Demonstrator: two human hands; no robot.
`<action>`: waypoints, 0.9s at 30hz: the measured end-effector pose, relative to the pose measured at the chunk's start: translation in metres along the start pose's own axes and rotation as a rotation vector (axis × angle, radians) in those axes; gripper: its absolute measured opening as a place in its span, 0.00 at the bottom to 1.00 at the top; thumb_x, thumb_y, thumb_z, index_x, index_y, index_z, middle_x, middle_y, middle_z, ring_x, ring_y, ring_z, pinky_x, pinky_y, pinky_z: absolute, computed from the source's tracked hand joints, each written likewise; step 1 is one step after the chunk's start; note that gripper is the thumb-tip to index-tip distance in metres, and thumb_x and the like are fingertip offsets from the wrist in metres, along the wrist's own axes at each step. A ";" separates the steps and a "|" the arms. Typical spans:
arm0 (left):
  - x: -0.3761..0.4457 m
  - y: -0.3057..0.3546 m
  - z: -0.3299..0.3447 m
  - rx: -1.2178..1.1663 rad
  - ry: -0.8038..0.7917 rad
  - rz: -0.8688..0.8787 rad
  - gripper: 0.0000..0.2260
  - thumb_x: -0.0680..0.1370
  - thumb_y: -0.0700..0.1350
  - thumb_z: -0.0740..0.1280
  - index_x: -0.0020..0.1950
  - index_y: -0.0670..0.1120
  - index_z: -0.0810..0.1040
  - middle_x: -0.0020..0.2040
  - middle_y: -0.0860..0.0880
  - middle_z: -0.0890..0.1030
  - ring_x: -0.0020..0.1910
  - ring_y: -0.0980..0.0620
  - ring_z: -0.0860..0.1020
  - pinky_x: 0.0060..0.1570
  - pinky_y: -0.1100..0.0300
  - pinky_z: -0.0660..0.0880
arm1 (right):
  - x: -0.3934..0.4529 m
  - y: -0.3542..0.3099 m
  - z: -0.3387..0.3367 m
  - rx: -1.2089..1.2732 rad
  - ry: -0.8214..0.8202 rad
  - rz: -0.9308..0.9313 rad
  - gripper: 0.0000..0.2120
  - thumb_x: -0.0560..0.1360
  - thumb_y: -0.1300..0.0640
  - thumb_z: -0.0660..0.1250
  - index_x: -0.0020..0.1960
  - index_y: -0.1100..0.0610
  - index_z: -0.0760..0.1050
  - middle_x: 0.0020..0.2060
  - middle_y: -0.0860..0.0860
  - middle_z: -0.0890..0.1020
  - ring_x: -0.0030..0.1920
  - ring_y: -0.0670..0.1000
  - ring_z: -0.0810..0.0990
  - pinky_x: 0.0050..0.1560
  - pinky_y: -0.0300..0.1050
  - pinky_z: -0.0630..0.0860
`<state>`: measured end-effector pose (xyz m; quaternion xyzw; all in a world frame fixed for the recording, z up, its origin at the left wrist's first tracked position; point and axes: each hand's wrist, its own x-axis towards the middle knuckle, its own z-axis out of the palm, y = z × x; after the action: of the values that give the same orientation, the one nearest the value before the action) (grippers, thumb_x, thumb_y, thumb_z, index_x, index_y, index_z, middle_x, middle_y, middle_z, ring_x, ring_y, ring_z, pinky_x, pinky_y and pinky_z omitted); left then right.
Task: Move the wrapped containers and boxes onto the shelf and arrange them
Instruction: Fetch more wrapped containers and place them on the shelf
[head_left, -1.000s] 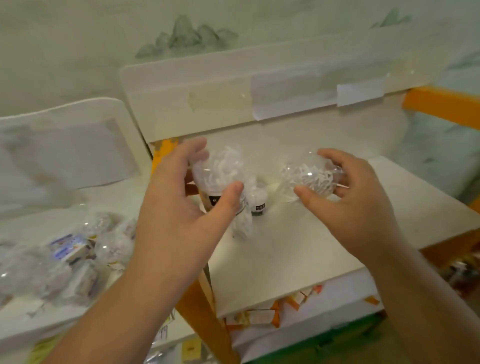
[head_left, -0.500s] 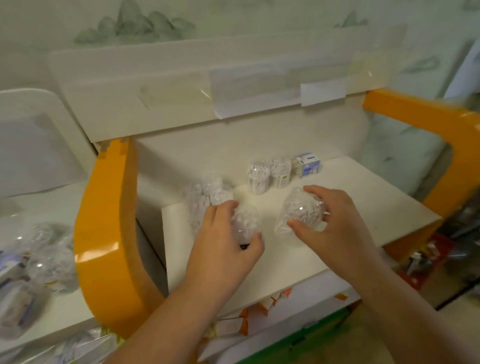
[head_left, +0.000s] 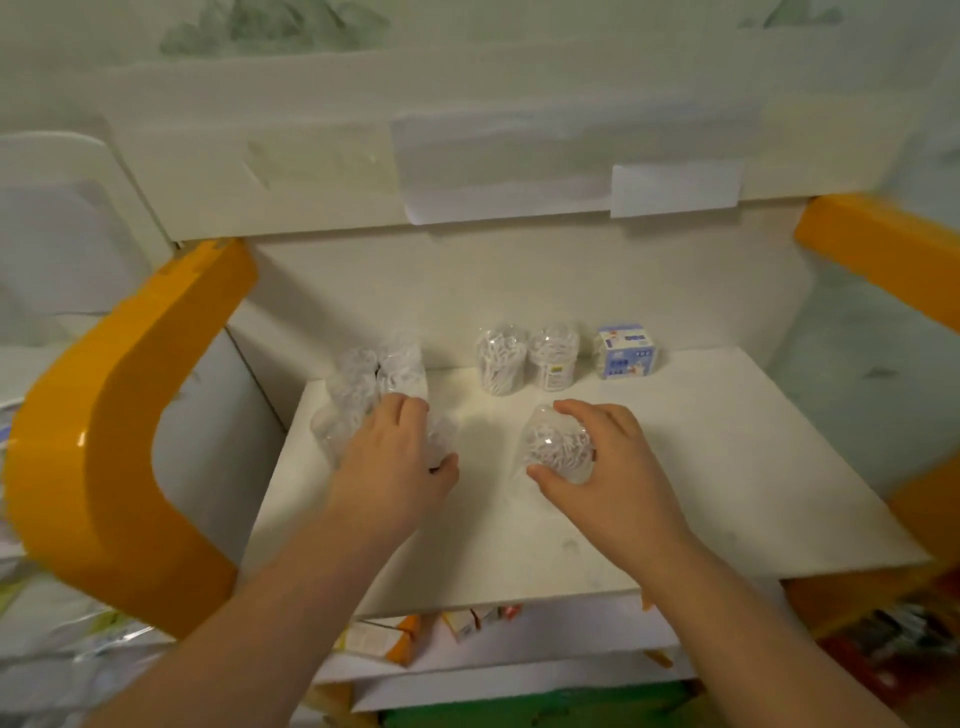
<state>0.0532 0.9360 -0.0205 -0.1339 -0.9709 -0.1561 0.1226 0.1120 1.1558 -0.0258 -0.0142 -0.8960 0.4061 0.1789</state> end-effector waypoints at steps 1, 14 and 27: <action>0.000 -0.001 0.003 0.048 0.015 0.015 0.22 0.73 0.54 0.71 0.60 0.43 0.73 0.60 0.45 0.73 0.58 0.44 0.74 0.54 0.54 0.71 | 0.004 0.004 0.001 -0.001 -0.013 -0.003 0.30 0.67 0.47 0.76 0.67 0.42 0.70 0.59 0.41 0.70 0.54 0.42 0.76 0.60 0.42 0.74; 0.006 -0.010 0.011 0.316 0.121 -0.022 0.21 0.69 0.54 0.71 0.59 0.48 0.78 0.60 0.48 0.77 0.59 0.43 0.74 0.57 0.48 0.68 | 0.066 0.025 0.031 -0.081 -0.100 -0.117 0.30 0.68 0.48 0.75 0.68 0.43 0.69 0.63 0.44 0.70 0.60 0.51 0.76 0.58 0.48 0.75; 0.010 -0.010 0.010 0.227 0.136 0.007 0.21 0.66 0.44 0.73 0.59 0.46 0.79 0.58 0.48 0.78 0.57 0.44 0.74 0.53 0.49 0.73 | 0.103 0.024 0.055 -0.103 -0.156 -0.143 0.30 0.71 0.50 0.73 0.70 0.45 0.66 0.66 0.47 0.68 0.61 0.53 0.75 0.56 0.51 0.76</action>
<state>0.0393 0.9323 -0.0301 -0.1118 -0.9713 -0.0534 0.2029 -0.0058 1.1496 -0.0447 0.0722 -0.9255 0.3458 0.1363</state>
